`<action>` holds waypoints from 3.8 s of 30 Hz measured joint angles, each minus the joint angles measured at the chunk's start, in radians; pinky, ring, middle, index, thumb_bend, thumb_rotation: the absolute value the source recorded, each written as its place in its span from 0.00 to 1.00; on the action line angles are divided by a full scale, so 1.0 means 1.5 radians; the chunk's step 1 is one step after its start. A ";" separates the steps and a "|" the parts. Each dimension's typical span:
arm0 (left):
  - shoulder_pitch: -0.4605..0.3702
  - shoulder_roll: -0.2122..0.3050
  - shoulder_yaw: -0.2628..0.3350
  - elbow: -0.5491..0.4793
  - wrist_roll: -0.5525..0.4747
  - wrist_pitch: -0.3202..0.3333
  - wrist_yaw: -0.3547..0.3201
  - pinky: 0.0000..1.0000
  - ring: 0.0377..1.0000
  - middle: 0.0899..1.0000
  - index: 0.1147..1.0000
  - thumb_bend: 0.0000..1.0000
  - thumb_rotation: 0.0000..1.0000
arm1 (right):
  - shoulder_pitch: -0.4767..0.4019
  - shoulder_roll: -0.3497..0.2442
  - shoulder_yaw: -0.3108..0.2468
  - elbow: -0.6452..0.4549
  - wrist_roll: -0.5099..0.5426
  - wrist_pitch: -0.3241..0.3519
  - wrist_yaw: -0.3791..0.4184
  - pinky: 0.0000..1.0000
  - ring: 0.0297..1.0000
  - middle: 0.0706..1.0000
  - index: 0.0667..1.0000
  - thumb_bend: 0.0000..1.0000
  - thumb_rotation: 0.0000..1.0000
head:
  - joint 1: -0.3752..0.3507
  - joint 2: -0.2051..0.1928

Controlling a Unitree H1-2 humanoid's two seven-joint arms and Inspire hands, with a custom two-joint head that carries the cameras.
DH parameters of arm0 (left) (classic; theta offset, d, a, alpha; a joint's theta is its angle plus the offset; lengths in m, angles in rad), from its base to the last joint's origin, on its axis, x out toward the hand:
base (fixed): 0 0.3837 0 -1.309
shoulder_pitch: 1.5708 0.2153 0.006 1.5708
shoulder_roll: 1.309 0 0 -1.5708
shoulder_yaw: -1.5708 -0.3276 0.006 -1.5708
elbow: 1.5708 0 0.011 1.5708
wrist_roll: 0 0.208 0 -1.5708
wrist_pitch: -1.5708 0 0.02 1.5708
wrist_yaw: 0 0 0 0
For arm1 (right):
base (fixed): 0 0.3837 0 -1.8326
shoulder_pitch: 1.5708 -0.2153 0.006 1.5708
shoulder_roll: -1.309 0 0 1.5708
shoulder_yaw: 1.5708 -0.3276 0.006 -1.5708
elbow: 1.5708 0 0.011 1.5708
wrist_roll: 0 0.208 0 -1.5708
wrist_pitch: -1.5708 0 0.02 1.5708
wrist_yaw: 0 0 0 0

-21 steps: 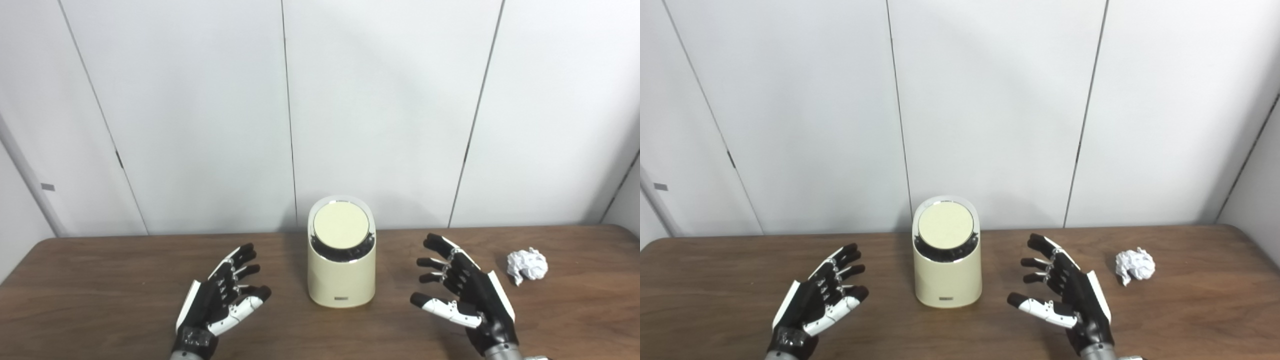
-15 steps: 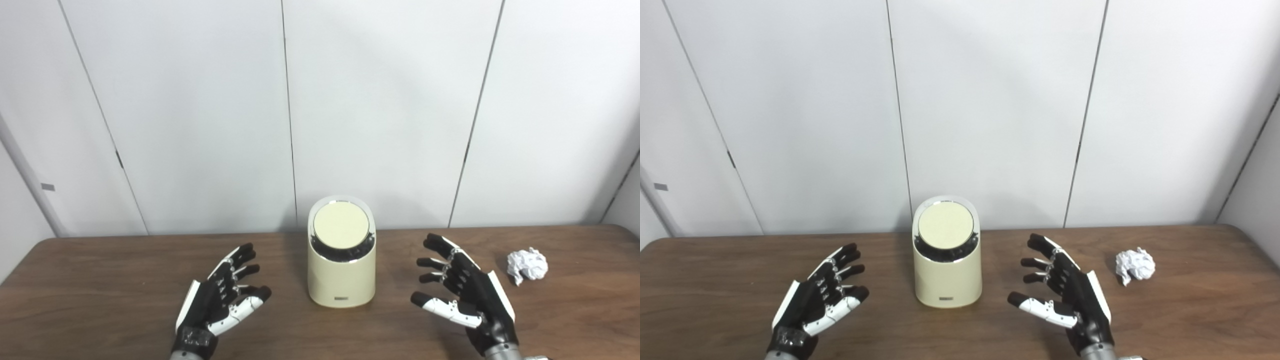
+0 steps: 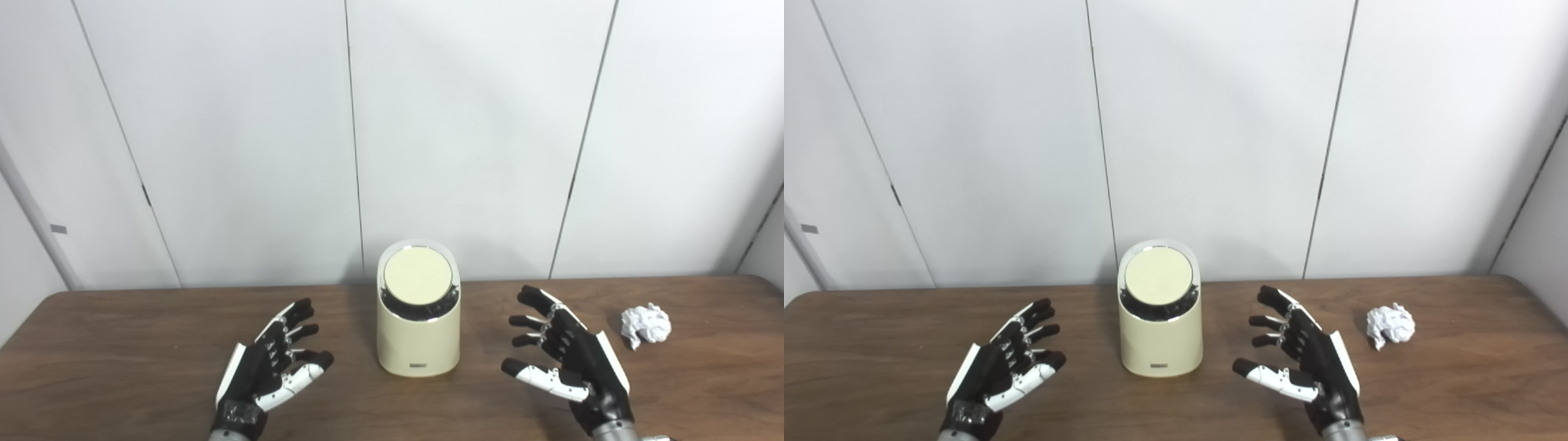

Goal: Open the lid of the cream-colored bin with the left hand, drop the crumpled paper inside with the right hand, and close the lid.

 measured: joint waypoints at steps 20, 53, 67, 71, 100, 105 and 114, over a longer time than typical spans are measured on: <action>0.000 0.000 -0.003 0.001 0.003 0.000 0.002 0.64 0.82 0.88 0.90 0.73 0.28 | 0.000 0.000 0.004 -0.002 -0.007 0.000 0.000 0.57 0.71 0.82 0.81 0.83 0.22 | -0.002 -0.006; -0.170 -0.029 -0.038 -0.017 0.165 0.107 0.105 0.73 0.86 0.86 0.87 0.87 0.29 | -0.001 0.014 0.003 -0.001 -0.011 0.000 -0.002 0.57 0.70 0.82 0.81 0.81 0.18 | -0.010 -0.007; -0.243 -0.002 -0.088 0.023 0.240 0.154 0.092 0.89 0.93 0.90 0.91 0.94 0.26 | -0.003 0.026 0.005 -0.020 -0.020 0.013 -0.005 0.57 0.70 0.83 0.81 0.81 0.19 | -0.022 -0.007; -0.249 0.001 -0.105 0.033 0.273 0.155 0.093 0.83 0.91 0.90 0.91 0.97 0.28 | -0.003 0.029 0.010 -0.027 -0.033 0.024 -0.008 0.57 0.70 0.84 0.81 0.80 0.18 | -0.026 -0.006; -0.290 -0.005 -0.188 0.108 0.418 0.170 0.110 0.90 0.97 0.99 0.99 0.97 0.33 | -0.002 0.043 0.022 -0.049 -0.047 0.048 -0.018 0.56 0.69 0.83 0.81 0.80 0.19 | -0.041 -0.003; -0.298 -0.009 -0.195 0.109 0.427 0.177 0.110 0.93 0.98 1.00 1.00 0.96 0.34 | -0.002 0.047 0.023 -0.052 -0.047 0.048 -0.020 0.58 0.69 0.83 0.80 0.80 0.17 | -0.042 -0.002; -0.305 -0.011 -0.201 0.122 0.448 0.181 0.116 0.93 0.97 0.99 1.00 0.97 0.34 | -0.002 0.047 0.031 -0.068 -0.062 0.051 -0.024 0.57 0.69 0.83 0.81 0.79 0.20 | -0.041 0.001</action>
